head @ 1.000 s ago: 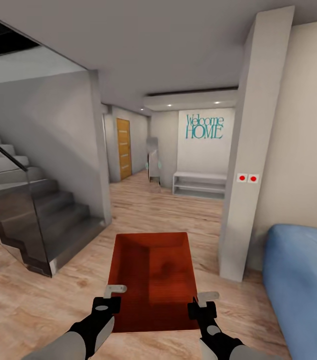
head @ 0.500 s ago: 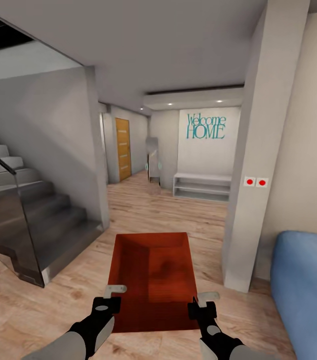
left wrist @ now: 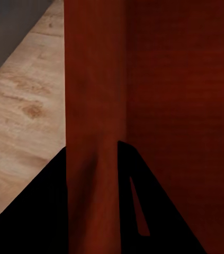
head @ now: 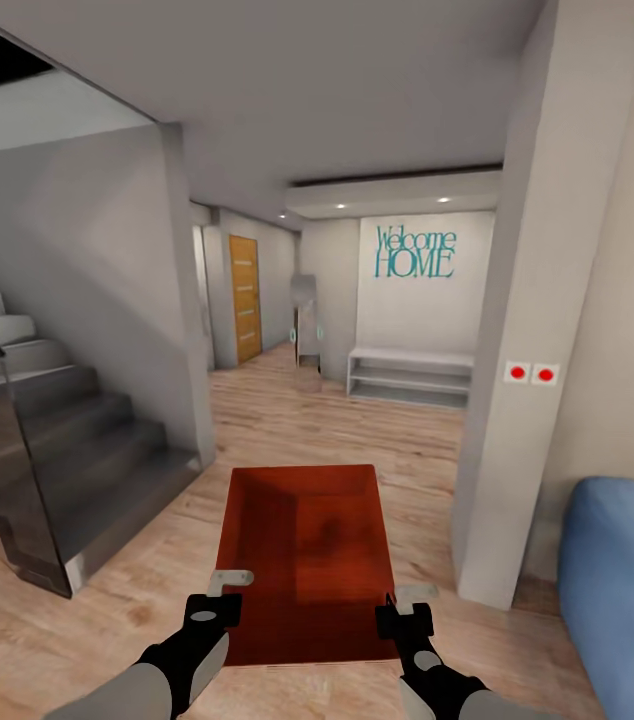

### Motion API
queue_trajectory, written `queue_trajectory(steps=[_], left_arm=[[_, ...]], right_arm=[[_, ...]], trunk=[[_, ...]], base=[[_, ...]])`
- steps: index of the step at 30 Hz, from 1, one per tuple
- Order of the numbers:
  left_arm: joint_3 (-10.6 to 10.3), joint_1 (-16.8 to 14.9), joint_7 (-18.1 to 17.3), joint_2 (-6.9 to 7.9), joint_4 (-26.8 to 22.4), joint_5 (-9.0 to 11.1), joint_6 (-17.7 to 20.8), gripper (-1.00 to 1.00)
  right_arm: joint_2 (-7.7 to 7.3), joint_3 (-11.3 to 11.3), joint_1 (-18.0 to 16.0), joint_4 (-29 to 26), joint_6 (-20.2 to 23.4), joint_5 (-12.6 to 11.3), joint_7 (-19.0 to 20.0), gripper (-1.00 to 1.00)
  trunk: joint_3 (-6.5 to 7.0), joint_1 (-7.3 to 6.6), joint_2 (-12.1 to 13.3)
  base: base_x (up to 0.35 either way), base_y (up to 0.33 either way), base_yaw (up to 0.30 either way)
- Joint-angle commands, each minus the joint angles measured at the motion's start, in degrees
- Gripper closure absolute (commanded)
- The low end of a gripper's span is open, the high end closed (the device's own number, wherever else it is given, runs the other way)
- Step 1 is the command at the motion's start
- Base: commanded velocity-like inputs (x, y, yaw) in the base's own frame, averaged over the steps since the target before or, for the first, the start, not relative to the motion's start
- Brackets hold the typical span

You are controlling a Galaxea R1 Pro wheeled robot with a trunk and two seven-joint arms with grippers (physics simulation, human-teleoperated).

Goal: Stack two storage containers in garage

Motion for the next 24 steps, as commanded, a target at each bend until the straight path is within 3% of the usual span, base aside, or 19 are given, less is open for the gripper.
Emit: queue_trajectory(steps=[1,24], left_arm=[[1.6,-0.1,-0.6,-0.16,-0.6,3.1,0.1,1.00],[1.6,-0.1,-0.6,-0.15,-0.6,3.1,0.1,1.00]], right_arm=[[0.03,0.6,0.0,0.0,0.2,0.4,0.6,1.00],[0.01,0.6,0.0,0.0,0.2,0.2,0.6,1.00]], trunk=[[-0.09,0.04,-0.1],[-0.09,0.04,-0.1]], base=[[0.321,0.000,0.000],[0.321,0.000,0.000]])
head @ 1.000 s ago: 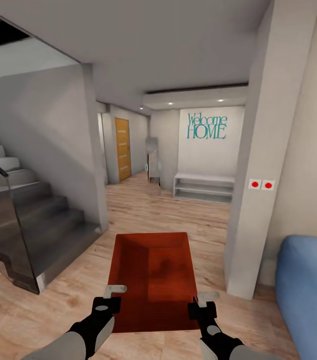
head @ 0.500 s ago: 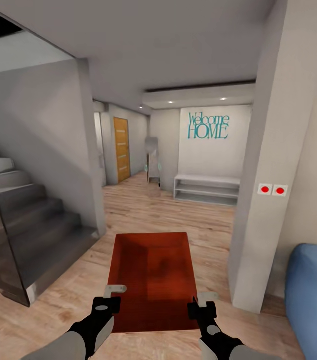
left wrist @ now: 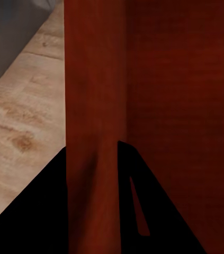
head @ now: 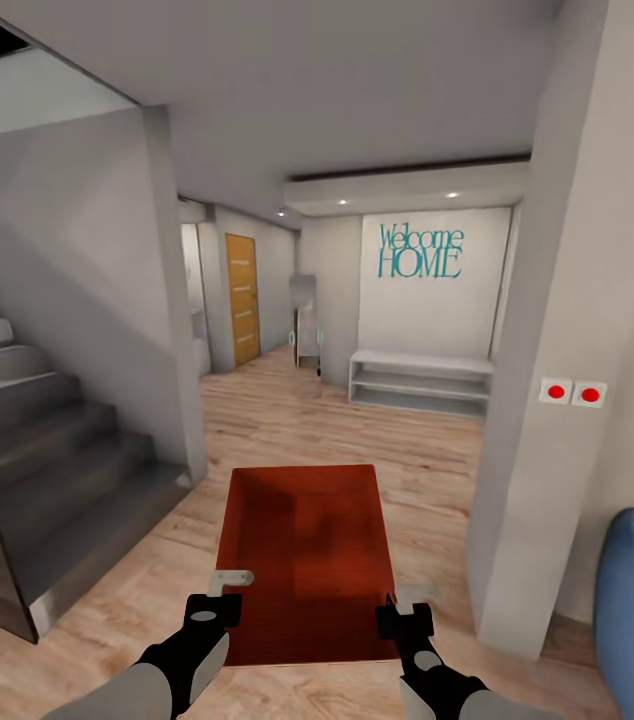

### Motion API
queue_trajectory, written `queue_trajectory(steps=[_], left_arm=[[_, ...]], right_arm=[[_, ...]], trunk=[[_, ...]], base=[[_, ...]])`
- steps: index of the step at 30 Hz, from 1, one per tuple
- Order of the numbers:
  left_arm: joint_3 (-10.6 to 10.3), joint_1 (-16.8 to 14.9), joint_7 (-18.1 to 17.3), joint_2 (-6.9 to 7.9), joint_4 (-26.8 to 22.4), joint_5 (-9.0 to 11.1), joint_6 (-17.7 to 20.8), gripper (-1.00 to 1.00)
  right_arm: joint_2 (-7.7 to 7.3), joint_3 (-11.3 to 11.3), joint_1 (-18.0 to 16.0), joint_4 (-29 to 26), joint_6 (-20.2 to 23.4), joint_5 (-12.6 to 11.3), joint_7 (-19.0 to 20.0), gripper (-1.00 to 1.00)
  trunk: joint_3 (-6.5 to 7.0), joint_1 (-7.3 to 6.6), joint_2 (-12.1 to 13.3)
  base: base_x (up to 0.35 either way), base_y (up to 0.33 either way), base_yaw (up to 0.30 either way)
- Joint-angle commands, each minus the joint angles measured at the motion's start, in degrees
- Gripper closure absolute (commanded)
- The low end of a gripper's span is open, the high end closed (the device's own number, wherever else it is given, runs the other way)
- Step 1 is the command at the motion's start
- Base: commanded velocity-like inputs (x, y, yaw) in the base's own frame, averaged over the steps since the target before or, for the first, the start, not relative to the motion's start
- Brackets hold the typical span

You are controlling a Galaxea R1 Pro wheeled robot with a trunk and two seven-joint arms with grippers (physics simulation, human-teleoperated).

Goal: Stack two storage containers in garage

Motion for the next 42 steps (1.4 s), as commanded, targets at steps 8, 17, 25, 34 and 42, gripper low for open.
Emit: queue_trajectory(steps=[8,17,25,34,42], left_arm=[[1.6,-0.1,-0.7,-0.12,-0.7,3.1,0.1,1.00],[1.6,-0.1,-0.7,-0.12,-0.7,3.1,0.1,1.00],[1.6,-0.1,-0.7,-0.12,-0.7,3.1,0.1,1.00],[1.6,-0.1,-0.7,-0.12,-0.7,3.1,0.1,1.00],[1.6,-0.1,-0.7,-0.12,-0.7,3.1,0.1,1.00]], right_arm=[[0.07,0.5,0.0,0.0,0.2,0.5,0.6,1.00],[0.14,0.5,0.0,0.0,0.2,0.5,0.6,1.00],[0.15,0.5,0.0,0.0,0.2,0.5,0.6,1.00],[0.08,0.5,0.0,0.0,0.2,0.5,0.6,1.00],[0.06,0.5,0.0,0.0,0.2,0.5,0.6,1.00]], trunk=[[-0.09,0.04,-0.1],[-0.09,0.04,-0.1],[-0.09,0.04,-0.1],[-0.09,0.04,-0.1],[-0.09,0.04,-0.1]], base=[[0.321,0.000,0.000],[0.321,0.000,0.000],[0.321,0.000,0.000],[0.321,0.000,0.000],[0.321,0.000,0.000]])
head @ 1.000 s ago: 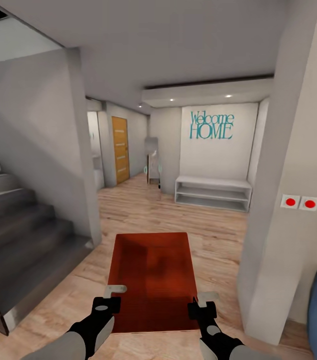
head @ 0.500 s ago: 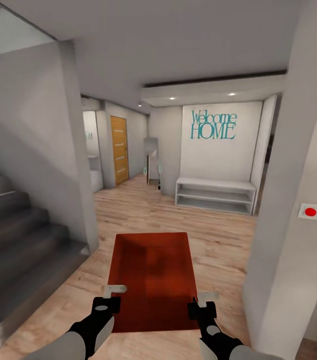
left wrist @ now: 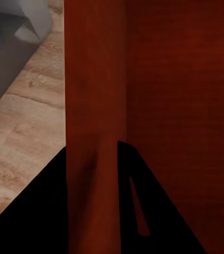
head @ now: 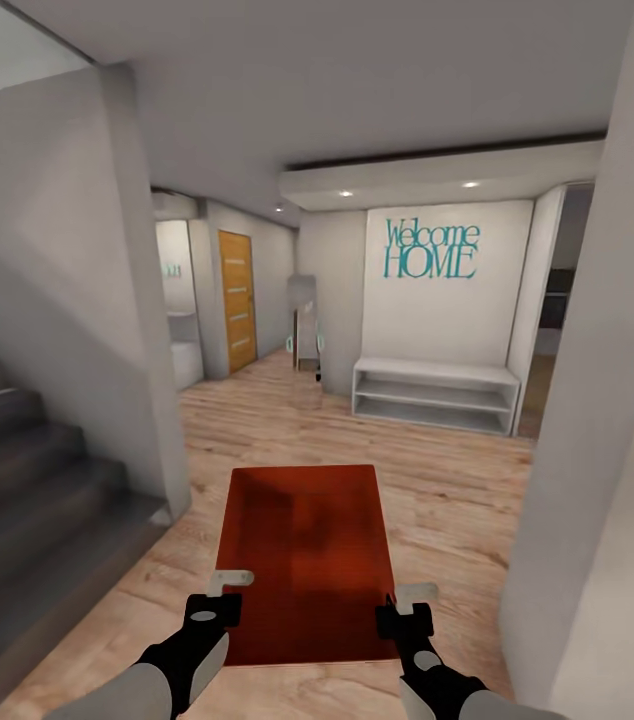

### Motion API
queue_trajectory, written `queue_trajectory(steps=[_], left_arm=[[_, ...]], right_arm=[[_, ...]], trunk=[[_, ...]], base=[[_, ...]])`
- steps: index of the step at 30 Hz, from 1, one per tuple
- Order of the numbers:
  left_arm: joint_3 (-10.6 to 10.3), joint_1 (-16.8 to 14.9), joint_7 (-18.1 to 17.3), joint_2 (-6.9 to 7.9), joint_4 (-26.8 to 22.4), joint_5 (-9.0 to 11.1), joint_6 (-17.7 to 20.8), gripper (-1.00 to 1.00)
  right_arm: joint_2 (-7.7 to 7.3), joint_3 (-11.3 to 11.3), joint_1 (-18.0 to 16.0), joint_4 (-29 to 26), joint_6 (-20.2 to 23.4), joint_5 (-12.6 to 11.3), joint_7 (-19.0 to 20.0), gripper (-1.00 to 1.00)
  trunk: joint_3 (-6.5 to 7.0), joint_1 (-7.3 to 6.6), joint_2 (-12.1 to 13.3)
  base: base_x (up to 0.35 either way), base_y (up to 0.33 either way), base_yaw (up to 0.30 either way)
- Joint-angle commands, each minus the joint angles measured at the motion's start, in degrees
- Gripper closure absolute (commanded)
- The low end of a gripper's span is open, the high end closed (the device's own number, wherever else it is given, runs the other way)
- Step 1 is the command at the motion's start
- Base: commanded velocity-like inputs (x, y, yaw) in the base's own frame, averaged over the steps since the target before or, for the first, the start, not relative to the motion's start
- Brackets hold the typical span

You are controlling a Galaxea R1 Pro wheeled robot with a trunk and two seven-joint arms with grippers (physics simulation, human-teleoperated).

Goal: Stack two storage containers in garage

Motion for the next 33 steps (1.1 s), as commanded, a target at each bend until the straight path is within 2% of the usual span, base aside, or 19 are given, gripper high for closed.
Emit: queue_trajectory(steps=[1,33], left_arm=[[1.6,-0.1,-0.6,-0.15,-0.6,3.1,0.1,1.00],[1.6,-0.1,-0.6,-0.15,-0.6,3.1,0.1,1.00]], right_arm=[[0.03,0.6,0.0,0.0,0.2,0.4,0.6,1.00],[0.03,0.5,0.0,0.0,0.1,0.3,0.5,1.00]], trunk=[[-0.09,0.04,-0.1],[-0.09,0.04,-0.1]], base=[[0.321,0.000,0.000],[0.321,0.000,0.000]])
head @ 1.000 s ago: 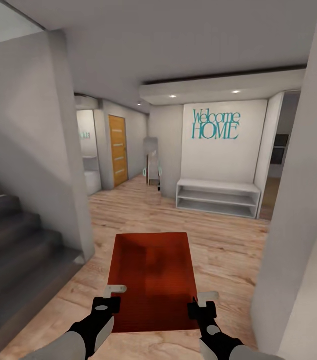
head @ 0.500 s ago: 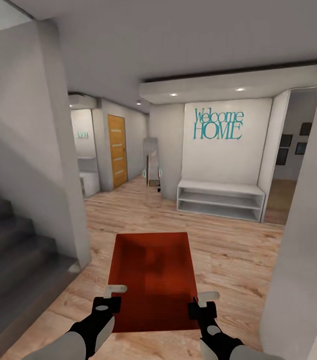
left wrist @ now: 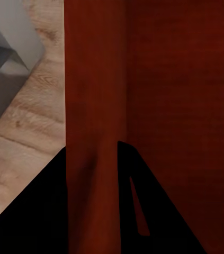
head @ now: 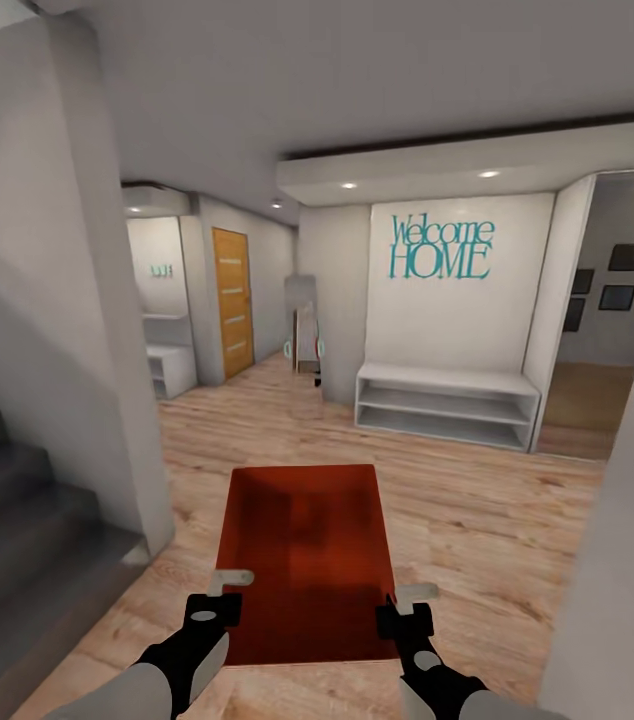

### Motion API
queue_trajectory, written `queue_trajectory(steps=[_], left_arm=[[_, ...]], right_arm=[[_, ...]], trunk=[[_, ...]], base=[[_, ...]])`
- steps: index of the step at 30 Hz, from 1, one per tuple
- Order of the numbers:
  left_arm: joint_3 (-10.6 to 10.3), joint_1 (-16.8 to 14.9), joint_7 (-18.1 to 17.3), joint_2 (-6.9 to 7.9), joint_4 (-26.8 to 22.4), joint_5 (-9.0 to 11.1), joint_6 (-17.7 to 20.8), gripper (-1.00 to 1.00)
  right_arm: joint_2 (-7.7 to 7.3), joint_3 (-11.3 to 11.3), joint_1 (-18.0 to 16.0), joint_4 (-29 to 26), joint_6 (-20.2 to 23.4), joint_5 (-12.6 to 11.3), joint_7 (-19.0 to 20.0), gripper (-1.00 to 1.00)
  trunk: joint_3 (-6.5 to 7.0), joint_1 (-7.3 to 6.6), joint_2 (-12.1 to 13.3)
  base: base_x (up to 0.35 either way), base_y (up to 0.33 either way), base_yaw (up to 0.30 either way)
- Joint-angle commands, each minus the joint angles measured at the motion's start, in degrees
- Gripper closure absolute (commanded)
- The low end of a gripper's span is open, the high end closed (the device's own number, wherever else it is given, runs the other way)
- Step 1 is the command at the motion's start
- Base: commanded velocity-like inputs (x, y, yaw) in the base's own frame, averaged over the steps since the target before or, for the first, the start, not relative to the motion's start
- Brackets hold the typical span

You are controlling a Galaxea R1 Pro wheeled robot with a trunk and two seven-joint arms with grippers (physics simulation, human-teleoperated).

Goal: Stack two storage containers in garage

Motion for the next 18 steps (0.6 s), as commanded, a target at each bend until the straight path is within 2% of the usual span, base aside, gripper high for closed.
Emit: queue_trajectory(steps=[1,11,18], left_arm=[[1.6,-0.1,-0.6,-0.14,-0.6,3.2,0.1,1.00],[1.6,-0.1,-0.6,-0.14,-0.6,3.2,0.1,1.00],[1.6,-0.1,-0.6,-0.14,-0.6,3.2,0.1,1.00]], right_arm=[[0.04,0.5,0.0,0.0,0.2,0.4,0.5,1.00],[0.03,0.5,0.0,0.0,0.2,0.4,0.5,1.00],[0.04,0.5,0.0,0.0,0.2,0.4,0.5,1.00]], trunk=[[-0.09,0.04,-0.1],[-0.09,0.04,-0.1],[-0.09,0.04,-0.1]], base=[[0.321,0.000,0.000],[0.321,0.000,0.013],[0.321,0.000,0.192]])
